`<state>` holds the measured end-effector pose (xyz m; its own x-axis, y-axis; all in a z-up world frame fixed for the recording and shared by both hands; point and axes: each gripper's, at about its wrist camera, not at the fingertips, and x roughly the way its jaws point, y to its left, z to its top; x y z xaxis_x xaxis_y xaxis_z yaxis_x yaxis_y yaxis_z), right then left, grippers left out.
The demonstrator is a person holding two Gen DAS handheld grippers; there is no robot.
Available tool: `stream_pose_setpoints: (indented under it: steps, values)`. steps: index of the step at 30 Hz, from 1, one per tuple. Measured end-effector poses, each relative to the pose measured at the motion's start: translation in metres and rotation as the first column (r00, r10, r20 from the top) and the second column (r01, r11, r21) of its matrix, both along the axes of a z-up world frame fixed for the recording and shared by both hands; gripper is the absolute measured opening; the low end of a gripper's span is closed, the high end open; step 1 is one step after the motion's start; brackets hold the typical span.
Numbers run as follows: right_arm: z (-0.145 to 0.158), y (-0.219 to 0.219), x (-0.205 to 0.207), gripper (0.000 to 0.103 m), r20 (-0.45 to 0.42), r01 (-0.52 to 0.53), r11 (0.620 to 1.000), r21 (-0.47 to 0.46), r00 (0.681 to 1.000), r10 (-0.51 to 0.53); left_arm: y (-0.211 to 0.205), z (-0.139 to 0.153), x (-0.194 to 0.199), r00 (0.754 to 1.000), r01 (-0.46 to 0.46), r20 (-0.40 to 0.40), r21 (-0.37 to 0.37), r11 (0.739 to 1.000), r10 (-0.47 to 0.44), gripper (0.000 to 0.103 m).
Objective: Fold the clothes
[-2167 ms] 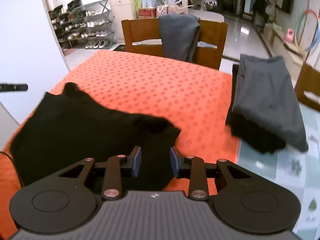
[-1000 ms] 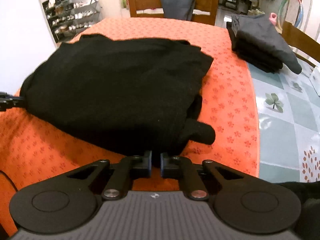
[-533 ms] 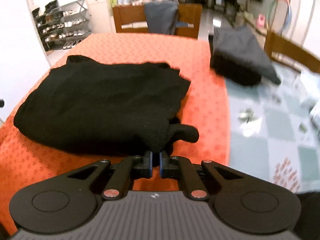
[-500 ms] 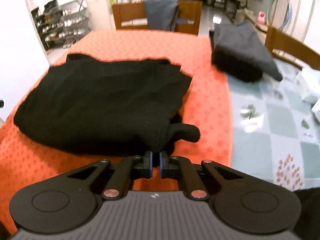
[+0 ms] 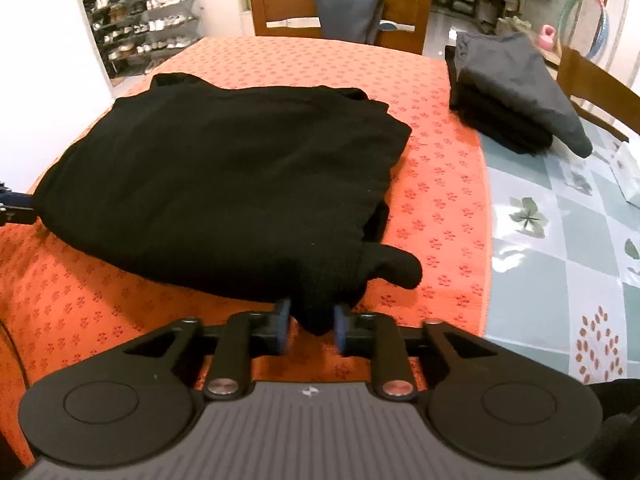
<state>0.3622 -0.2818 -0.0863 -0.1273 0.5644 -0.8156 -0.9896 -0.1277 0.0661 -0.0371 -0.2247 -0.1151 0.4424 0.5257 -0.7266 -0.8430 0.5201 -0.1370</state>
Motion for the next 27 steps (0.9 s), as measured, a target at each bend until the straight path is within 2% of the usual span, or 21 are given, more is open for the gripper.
stream_pose_setpoints:
  steps: [1,2,3,4,5,6,8,11,13,16,17,20,21,23,27]
  values:
    - [-0.003,0.001,0.0,0.041,-0.009,-0.003,1.0,-0.001,1.0,0.003,0.0,-0.002,0.001,1.0,-0.002,-0.009,0.005,1.0,0.002,0.037]
    - [-0.005,0.002,-0.001,0.043,-0.018,-0.006,1.0,-0.003,1.0,0.006,0.001,-0.003,0.003,1.0,-0.003,-0.017,0.011,1.0,0.003,0.019]
    - [-0.008,0.003,-0.002,0.044,-0.018,-0.01,1.0,-0.003,1.0,0.01,-0.001,0.0,0.004,1.0,0.009,-0.021,0.031,0.999,-0.008,0.009]
    - [-0.009,0.005,-0.004,0.041,-0.008,-0.015,1.0,-0.003,1.0,0.015,-0.002,0.004,0.005,1.0,0.021,-0.025,0.051,0.998,-0.02,0.008]
    - [-0.011,0.006,-0.006,0.03,0.002,-0.021,1.0,-0.003,1.0,0.021,-0.003,0.007,0.006,0.999,0.032,-0.028,0.07,0.997,-0.03,0.007]
    - [-0.011,0.008,-0.006,0.009,0.004,-0.012,1.0,-0.003,1.0,0.012,-0.002,0.013,0.003,0.999,0.027,-0.022,0.083,0.996,-0.025,0.007]
    - [-0.007,0.01,0.001,0.008,-0.009,0.036,0.999,-0.007,0.999,-0.036,-0.001,0.026,-0.003,1.0,0.017,-0.012,0.108,0.994,-0.015,0.006]
    - [-0.004,0.011,0.01,0.007,-0.008,0.079,0.997,-0.022,0.997,-0.079,0.005,0.024,-0.02,1.0,-0.019,-0.007,0.071,0.997,0.019,0.006]
    - [-0.011,0.012,0.012,0.007,-0.022,0.082,0.995,-0.049,0.996,-0.084,0.004,0.013,-0.018,0.999,-0.017,-0.033,0.039,0.999,0.018,0.006]
    - [-0.011,0.013,0.011,0.009,-0.018,0.075,0.993,-0.088,0.997,-0.077,0.004,0.002,-0.015,0.998,-0.03,-0.048,-0.009,1.0,0.03,0.008]
    - [-0.01,0.013,0.01,0.011,-0.014,0.072,0.992,-0.101,0.997,-0.074,0.004,0.0,-0.016,0.998,-0.041,-0.04,-0.026,0.999,0.04,0.013]
    - [-0.007,0.014,0.008,0.023,-0.004,0.064,0.988,-0.139,0.998,-0.065,0.002,0.007,-0.029,0.996,-0.086,0.03,-0.055,0.995,0.087,0.019]
    - [-0.003,0.014,0.008,0.026,0.003,0.059,0.987,-0.149,0.998,-0.059,0.001,0.011,-0.03,0.995,-0.092,0.041,-0.05,0.994,0.094,0.023]
    - [0.011,0.012,0.008,0.026,0.027,0.05,0.988,-0.148,0.999,-0.046,0.001,0.023,-0.035,0.991,-0.113,0.069,-0.034,0.993,0.115,0.033]
    - [0.037,0.02,0.019,0.027,0.016,0.077,0.993,-0.088,0.997,-0.075,0.014,0.036,-0.04,0.979,-0.172,0.111,-0.017,0.985,0.173,0.046]
